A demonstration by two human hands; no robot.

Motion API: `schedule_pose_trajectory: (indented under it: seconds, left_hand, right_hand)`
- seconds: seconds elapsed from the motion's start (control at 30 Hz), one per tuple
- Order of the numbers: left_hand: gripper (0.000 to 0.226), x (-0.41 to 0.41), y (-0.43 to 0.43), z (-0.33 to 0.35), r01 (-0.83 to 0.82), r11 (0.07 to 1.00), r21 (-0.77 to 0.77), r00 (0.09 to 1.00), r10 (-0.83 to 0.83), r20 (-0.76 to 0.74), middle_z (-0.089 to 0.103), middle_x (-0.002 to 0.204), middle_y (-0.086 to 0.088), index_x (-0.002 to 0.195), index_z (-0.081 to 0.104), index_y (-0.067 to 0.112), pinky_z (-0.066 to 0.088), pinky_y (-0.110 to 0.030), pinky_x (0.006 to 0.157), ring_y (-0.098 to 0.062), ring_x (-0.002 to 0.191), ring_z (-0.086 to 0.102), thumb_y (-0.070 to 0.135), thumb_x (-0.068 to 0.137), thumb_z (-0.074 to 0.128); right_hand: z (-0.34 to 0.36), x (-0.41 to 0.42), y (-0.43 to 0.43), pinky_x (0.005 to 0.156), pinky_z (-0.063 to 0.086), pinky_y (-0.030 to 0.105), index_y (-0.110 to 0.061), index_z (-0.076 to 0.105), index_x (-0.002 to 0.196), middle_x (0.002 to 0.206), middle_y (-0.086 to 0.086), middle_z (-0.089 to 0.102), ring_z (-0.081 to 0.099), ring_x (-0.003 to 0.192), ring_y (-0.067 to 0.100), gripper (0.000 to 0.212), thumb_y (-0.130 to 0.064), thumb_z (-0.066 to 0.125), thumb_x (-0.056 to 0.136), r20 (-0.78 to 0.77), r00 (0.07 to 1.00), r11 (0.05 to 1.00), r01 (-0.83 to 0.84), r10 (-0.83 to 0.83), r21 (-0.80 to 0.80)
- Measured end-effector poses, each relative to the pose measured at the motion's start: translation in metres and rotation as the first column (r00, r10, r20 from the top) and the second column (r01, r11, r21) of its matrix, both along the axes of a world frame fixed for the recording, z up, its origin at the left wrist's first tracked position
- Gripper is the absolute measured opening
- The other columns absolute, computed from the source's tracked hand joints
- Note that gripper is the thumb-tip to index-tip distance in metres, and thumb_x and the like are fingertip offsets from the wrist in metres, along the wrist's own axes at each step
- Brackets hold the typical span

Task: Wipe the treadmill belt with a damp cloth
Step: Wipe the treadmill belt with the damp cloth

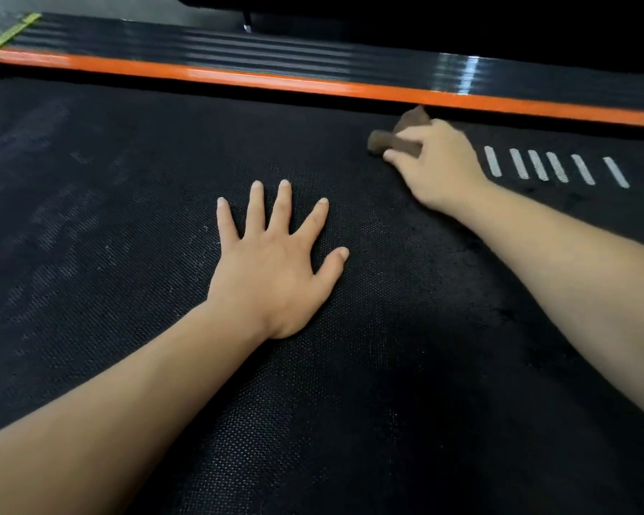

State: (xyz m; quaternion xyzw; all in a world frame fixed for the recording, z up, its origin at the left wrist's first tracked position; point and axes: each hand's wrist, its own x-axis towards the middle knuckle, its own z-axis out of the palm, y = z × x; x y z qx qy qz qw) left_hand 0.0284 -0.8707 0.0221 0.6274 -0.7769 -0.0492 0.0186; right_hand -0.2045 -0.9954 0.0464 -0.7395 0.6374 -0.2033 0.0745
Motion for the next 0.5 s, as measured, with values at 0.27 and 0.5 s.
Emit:
schedule_pose_trajectory:
  seconds: [0.27,0.5]
  left_hand:
    - [0.079,0.0,0.0,0.001,-0.005,1.0,0.004,1.0,0.005,0.002,-0.002,0.173,-0.008,0.163,0.004,0.043,-0.007,-0.066,0.122,-0.035,0.158,-0.012,0.077,0.091,0.001]
    - [0.082,0.001,0.0,0.001,-0.007,1.0,0.008,1.0,0.007,0.007,0.0,0.173,-0.008,0.163,0.006,0.043,-0.007,-0.066,0.123,-0.034,0.158,-0.01,0.079,0.09,0.002]
  right_hand:
    - [0.005,-0.023,-0.007,0.083,0.048,0.038,-0.027,0.07,0.088,0.093,0.006,0.065,0.063,0.097,0.034,0.022,-0.046,0.061,0.094,-0.009,0.968,0.964,0.249,-0.251,-0.089]
    - [0.006,-0.038,0.052,0.083,0.047,0.037,-0.031,0.075,0.102,0.102,0.008,0.065,0.061,0.097,0.032,0.024,-0.048,0.061,0.094,-0.127,0.991,0.997,-0.049,0.041,-0.061]
